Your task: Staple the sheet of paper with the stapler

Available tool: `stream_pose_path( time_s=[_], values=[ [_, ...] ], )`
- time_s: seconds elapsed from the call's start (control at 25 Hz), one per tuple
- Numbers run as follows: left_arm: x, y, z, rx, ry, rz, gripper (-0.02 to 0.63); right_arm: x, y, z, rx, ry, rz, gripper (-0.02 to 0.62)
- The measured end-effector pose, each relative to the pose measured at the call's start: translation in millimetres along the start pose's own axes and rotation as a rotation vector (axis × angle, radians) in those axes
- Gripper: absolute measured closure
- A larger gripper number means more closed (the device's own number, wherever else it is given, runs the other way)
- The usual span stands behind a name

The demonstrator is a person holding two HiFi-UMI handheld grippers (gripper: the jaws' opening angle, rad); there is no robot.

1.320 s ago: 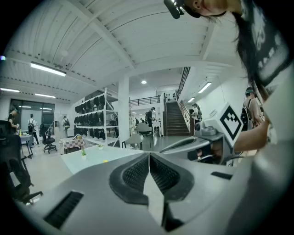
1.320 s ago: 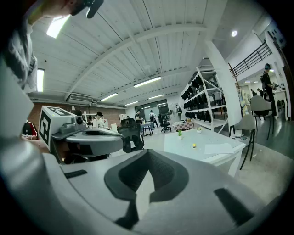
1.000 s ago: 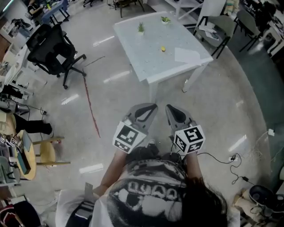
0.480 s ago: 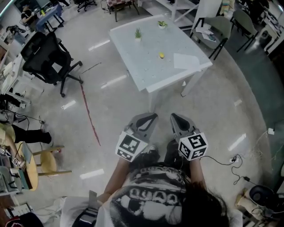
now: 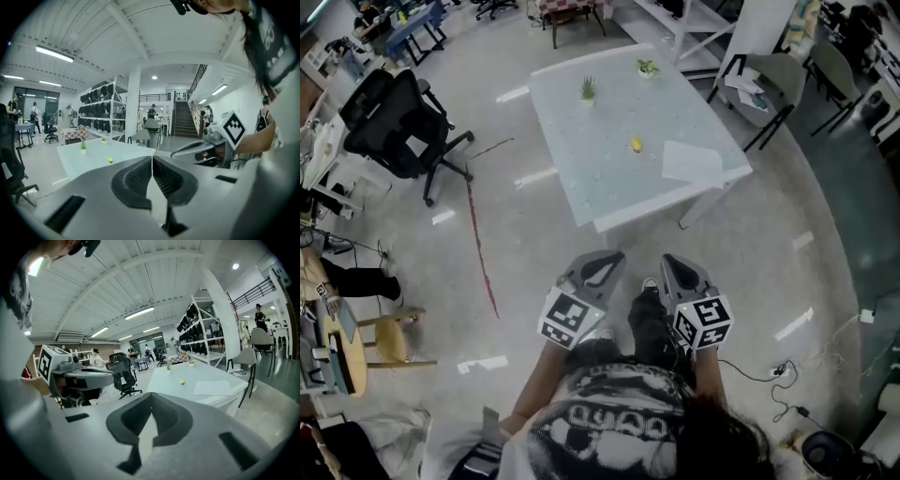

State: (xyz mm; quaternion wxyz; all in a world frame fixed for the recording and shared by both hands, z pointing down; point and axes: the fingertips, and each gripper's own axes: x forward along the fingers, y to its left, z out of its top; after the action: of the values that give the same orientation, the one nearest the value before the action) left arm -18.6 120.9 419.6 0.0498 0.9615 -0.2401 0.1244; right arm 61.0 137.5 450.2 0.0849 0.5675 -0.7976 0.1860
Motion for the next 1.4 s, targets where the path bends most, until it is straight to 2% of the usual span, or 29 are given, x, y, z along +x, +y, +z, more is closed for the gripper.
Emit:
stream_pose_path(
  time_s=[0.24,0.56,0.76,0.96,1.08,1.16,1.24,1.4],
  values=[
    [71,31,26,-0.005,0.02,0.094,0.6,46,-95,24,-0.02,0.056,0.046,0.595],
    [132,63,39,-0.033,0.068,0.225,0.6,111,-212,19,-0.091,0.167,0.048,0.595],
    [142,71,35,-0.047,0.104,0.303,0.6,152,-286,1,-0.135,0.248,0.023,0.566],
    [133,76,27,-0.069,0.142,0.369,0.6,199,-342,-25,-0.192,0.378,0.004,0.476],
    [124,84,23,-0.075,0.148,0.409,0.6,220,-363,-53,-0.219,0.496,-0.005,0.413],
    [117,87,19,-0.083,0.156,0.431,0.6,226,-366,-65,-0.218,0.536,-0.004,0.389],
    [108,89,13,-0.094,0.169,0.445,0.6,226,-362,-67,-0.2,0.532,-0.003,0.415],
    [97,97,0,-0.115,0.193,0.45,0.6,223,-332,-75,-0.208,0.53,0.037,0.414]
  ],
)
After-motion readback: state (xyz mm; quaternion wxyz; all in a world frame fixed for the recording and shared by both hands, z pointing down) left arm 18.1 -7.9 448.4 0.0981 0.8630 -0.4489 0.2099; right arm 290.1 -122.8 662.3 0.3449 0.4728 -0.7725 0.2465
